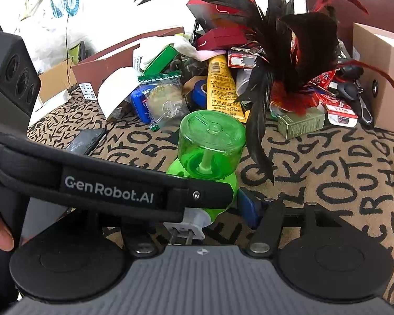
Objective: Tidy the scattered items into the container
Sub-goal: 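Carry the green air freshener with the left tool over the tan box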
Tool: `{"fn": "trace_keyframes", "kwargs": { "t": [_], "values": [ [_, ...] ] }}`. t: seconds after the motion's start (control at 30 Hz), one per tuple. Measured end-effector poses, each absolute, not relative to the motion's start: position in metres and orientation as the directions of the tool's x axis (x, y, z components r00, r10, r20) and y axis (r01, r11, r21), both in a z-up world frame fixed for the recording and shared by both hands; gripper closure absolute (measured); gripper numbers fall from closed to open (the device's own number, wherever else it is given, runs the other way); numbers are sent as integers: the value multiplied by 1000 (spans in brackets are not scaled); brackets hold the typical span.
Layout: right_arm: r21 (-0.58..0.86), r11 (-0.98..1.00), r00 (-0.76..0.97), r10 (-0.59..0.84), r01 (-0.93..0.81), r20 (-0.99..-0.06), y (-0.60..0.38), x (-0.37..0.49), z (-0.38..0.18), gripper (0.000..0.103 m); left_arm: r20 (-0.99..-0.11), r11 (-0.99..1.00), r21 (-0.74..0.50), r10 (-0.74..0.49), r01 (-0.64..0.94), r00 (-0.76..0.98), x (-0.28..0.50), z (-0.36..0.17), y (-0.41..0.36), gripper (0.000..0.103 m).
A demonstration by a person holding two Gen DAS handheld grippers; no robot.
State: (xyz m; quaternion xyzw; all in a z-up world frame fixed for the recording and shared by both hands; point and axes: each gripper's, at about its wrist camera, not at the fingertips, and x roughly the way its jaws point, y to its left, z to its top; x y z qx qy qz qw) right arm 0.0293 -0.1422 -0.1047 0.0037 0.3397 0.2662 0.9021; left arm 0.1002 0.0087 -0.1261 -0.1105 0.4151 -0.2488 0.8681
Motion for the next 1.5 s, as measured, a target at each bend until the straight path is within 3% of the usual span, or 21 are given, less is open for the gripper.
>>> {"fn": "trace_keyframes", "kwargs": {
  "t": [0.43,0.77,1.07,1.3,1.5],
  "values": [
    [155,924,731,372,-350,-572,-205,-5,-75,38,-621,771,-376,-621,514,479,81,-92,-64,45],
    [86,961,864,275,-264,-421,-265,11,-6,38,-456,686,-338,-718,645,525,95,-17,-129,45],
    [7,964,910,252,-264,-329,-310,82,55,38,-360,665,-348,-746,661,561,161,50,-181,44],
    [-88,958,908,228,-274,-351,-345,158,95,38,-326,660,-364,-751,657,574,228,82,-227,44],
    [-122,952,885,207,-280,-418,-379,216,85,38,-341,637,-429,-771,640,539,289,63,-273,43]
  ]
}}
